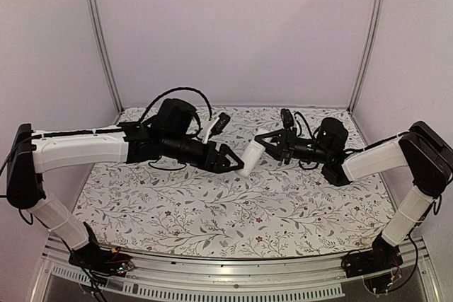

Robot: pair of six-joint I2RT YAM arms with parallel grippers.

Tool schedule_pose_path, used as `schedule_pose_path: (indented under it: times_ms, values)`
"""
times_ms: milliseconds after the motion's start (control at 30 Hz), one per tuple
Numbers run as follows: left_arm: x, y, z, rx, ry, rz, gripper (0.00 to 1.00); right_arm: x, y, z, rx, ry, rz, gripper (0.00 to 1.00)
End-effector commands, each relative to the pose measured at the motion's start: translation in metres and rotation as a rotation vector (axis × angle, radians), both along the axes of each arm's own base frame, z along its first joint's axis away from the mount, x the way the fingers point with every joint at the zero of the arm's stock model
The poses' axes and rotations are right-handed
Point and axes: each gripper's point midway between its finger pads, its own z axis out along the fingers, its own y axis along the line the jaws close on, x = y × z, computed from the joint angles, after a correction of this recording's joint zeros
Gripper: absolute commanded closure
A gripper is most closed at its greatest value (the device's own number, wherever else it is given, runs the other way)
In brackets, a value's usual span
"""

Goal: Load the batteries into the remote control
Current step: Press the battery cover on the remote control.

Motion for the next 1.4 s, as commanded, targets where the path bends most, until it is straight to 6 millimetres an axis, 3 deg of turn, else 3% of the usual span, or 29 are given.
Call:
schedule_pose_path:
  times_ms: [0, 367, 1133, 1267, 1367]
  values:
    - [0.015, -0.001, 0.006, -0.083, 0.064, 0.129, 0.25, 0.003, -0.003, 0.016, -0.033, -0.083, -0.043, 1.0]
    - [0.013, -0.016, -0.026, -0.044, 0.2, 0.203, 0.37, 0.0, -0.001, 0.022, -0.037, -0.111, -0.036, 1.0]
    - [-0.007, 0.011, -0.069, 0.144, 0.169, 0.175, 0.5, 0.007, -0.014, 0.051, 0.091, -0.092, -0.048, 1.0]
    - [-0.01, 0.007, -0.059, 0.081, 0.164, 0.153, 0.49, 0.008, -0.015, 0.046, 0.073, -0.083, -0.054, 1.0]
    - [-0.012, -0.004, -0.03, -0.048, 0.12, 0.131, 0.41, 0.01, -0.018, 0.034, 0.022, -0.09, -0.088, 1.0]
